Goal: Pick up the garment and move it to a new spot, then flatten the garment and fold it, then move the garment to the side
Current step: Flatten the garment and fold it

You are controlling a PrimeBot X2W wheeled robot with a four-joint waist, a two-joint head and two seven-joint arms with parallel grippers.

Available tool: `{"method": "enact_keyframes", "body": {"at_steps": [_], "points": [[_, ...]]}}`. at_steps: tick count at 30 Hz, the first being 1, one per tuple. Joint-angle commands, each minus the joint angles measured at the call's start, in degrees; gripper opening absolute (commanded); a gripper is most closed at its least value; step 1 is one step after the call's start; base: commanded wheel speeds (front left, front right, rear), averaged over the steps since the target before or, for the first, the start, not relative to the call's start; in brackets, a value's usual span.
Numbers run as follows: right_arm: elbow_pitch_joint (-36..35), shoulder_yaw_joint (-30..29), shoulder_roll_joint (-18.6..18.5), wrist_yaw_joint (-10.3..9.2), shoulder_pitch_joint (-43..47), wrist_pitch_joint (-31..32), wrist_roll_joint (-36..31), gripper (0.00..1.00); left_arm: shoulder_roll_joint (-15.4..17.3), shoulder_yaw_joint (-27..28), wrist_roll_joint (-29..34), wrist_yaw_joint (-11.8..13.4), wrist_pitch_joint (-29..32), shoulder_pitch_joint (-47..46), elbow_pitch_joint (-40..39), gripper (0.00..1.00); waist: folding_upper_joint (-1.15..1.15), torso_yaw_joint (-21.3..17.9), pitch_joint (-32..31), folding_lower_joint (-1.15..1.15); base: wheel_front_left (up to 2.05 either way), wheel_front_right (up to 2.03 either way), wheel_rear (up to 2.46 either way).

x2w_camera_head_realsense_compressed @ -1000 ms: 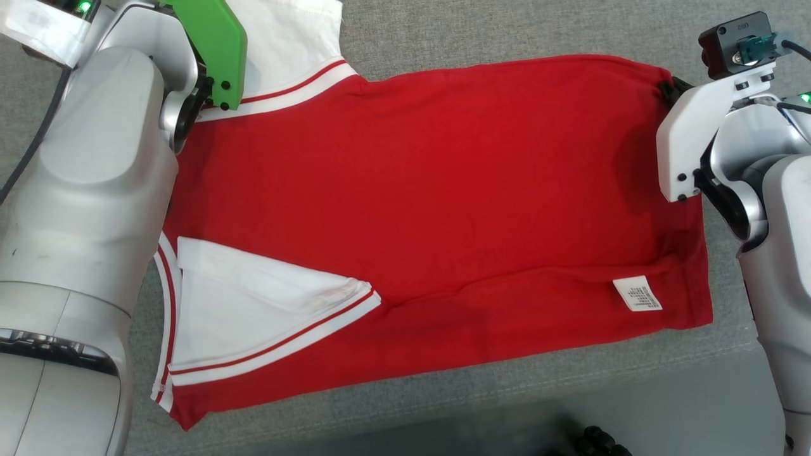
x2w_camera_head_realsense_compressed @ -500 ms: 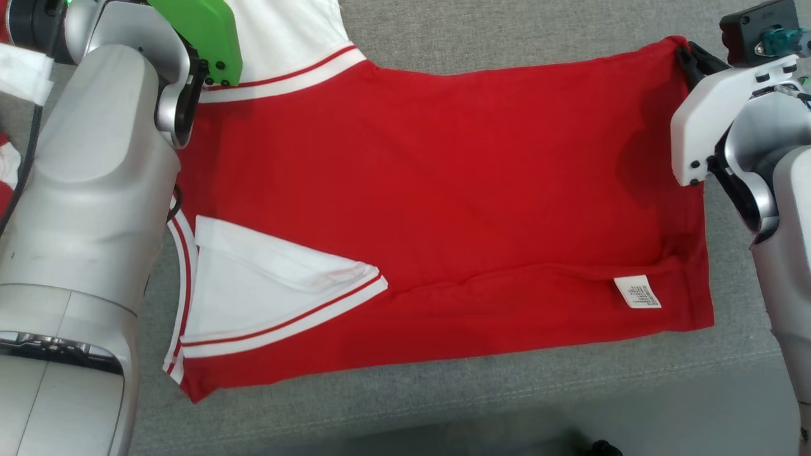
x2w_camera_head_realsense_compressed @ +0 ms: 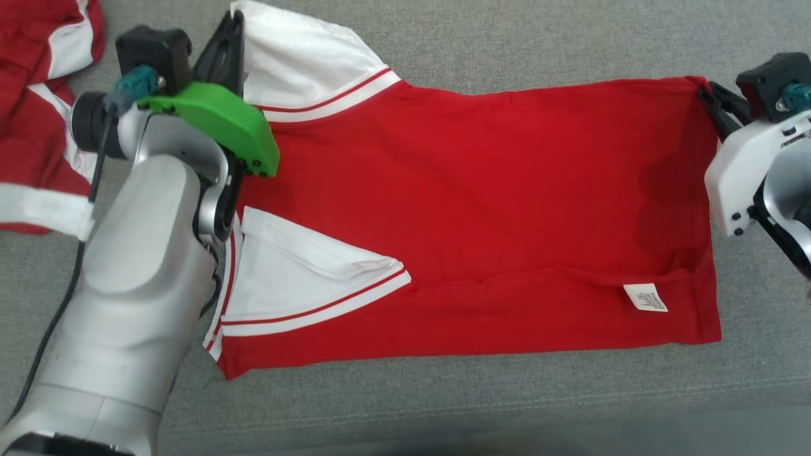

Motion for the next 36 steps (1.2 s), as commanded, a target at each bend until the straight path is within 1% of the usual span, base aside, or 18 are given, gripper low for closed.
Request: {"method": "enact_keyframes", "body": {"at_steps": [1, 6, 8, 11, 14, 15, 16, 21, 23, 32, 36], "points": [[-1.1, 0.4, -1.4, -0.09, 1.4, -0.6, 0.8, 0.0, 1.1, 0.0, 0.0, 0.9, 0.0, 2.3, -2.4, 0.0, 0.0, 1.3, -2.1, 0.0, 0.0, 0.0, 0.0], [-5.5, 3.5, -6.8, -0.09, 5.4, -2.5, 4.1, 0.0, 5.3, 0.0, 0.1, 4.6, 3.1, 13.0, -15.8, 0.0, 0.0, 1.9, -4.6, 0.0, 0.0, 0.0, 0.0], [-6.7, 4.6, -8.9, -0.1, 6.9, -3.0, 5.0, 0.0, 7.3, 0.0, 0.3, 6.8, 5.1, 17.8, -21.8, 0.0, 0.0, 2.0, -5.3, 0.0, 0.0, 0.0, 0.0], [-7.5, 5.9, -11.3, -0.09, 8.8, -3.3, 6.1, 0.0, 9.2, -0.1, -0.3, 9.6, 8.3, 24.7, -30.3, 0.0, 0.0, 2.2, -6.1, 0.0, 0.0, 0.0, 0.0], [-7.3, 7.4, -13.5, -0.1, 9.8, -3.4, 6.4, 0.0, 10.2, -0.5, -1.1, 11.6, 10.9, 30.2, -36.4, 0.0, 0.0, 2.4, -6.7, 0.0, 0.0, 0.0, 0.0], [-7.1, 7.9, -13.9, -0.1, 10.1, -3.6, 6.6, 0.0, 9.8, -0.4, -2.0, 12.2, 11.3, 31.6, -38.1, 0.0, 0.0, 2.5, -6.8, 0.0, 0.0, 0.0, 0.0], [-6.7, 8.5, -14.2, -0.09, 10.4, -3.5, 6.6, 0.0, 10.3, -0.7, -1.6, 12.7, 11.9, 33.0, -38.9, 0.0, 0.0, 2.6, -7.0, 0.0, 0.0, 0.0, 0.0], [-4.8, 11.6, -15.4, -0.09, 11.1, -4.0, 7.3, 0.0, 10.0, -1.4, -2.6, 14.2, 12.9, 37.1, -41.8, 0.0, 0.0, 3.0, -7.9, 0.0, 0.0, 0.0, 0.0], [-4.4, 13.9, -16.4, -0.1, 11.5, -3.9, 7.1, 0.0, 10.0, -1.5, -2.8, 14.7, 13.0, 38.2, -42.3, 0.0, 0.0, 3.2, -8.2, 0.0, 0.0, 0.0, 0.0], [-1.2, 21.7, -19.2, -0.1, 9.0, -4.7, 6.5, 0.0, 9.7, -1.5, -4.4, 16.4, 13.7, 42.3, -42.8, 0.0, 0.0, 3.5, -9.8, 0.0, 0.0, 0.0, 0.0], [0.0, 24.0, -19.8, -0.1, 8.3, -4.6, 7.0, 0.0, 9.8, -1.8, -4.7, 17.0, 14.0, 43.6, -42.7, 0.0, 0.0, 3.7, -10.8, 0.0, 0.0, 0.0, 0.0]]}}
